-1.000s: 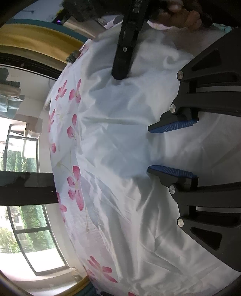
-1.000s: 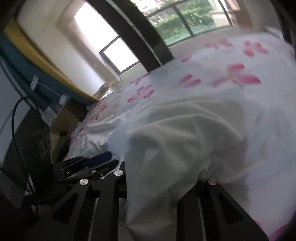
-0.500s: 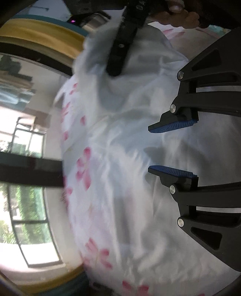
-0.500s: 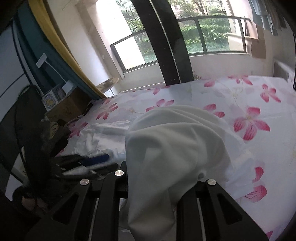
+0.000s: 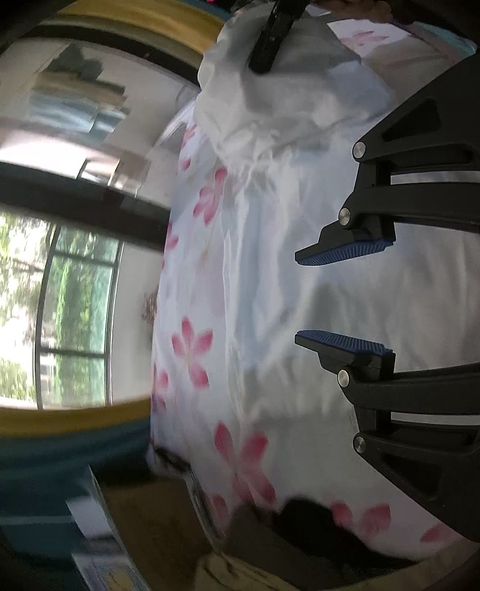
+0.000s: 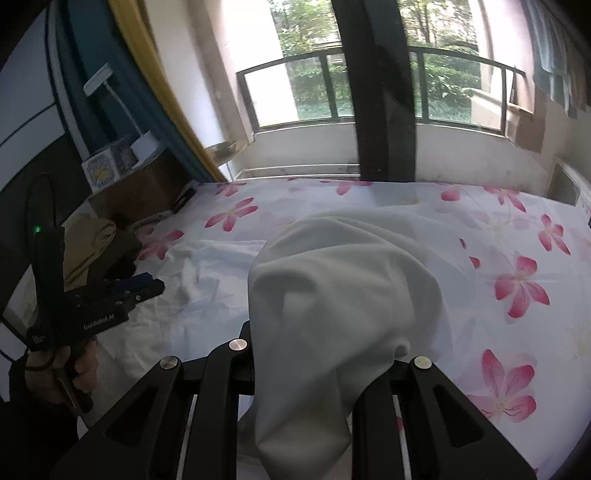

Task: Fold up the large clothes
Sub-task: 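Grasp the shirt edge with the right gripper and lift it over, then lay the lifted edge onto the shirt and open the right gripper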

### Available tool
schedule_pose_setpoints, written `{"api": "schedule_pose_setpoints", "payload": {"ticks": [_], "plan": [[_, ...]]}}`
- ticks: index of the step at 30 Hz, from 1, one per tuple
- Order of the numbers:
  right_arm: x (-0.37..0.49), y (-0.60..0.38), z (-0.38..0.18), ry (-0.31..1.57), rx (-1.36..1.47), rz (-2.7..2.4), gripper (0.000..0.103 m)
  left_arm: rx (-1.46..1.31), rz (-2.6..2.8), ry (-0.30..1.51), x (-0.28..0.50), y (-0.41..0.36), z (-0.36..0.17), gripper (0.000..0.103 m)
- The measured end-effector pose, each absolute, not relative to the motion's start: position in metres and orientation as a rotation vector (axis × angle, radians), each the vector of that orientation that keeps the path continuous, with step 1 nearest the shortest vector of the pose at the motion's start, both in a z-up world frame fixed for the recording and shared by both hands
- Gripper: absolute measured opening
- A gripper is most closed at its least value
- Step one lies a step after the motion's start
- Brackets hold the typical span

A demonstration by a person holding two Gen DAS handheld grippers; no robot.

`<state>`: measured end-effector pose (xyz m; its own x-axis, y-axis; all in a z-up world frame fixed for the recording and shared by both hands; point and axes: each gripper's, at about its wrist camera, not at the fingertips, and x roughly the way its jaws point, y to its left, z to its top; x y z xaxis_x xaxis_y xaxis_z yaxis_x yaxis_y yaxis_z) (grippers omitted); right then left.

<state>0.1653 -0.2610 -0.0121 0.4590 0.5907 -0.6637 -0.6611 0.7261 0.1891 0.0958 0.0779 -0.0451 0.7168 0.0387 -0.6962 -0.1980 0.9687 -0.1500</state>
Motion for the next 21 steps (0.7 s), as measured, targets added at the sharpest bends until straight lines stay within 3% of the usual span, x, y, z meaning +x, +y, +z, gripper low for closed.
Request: {"api": "schedule_pose_setpoints", "payload": {"ticks": [18,21], "plan": [[0.142,-0.154,-0.041,0.859,-0.260,0.878,0.019,-0.276,0.257,0.758,0.050,0.147,-0.068,0.038],[0.139,-0.137,-0.052,0.892,-0.307,0.874,0.023,-0.289,0.263,0.765,0.044,0.153,-0.073,0.038]]}}
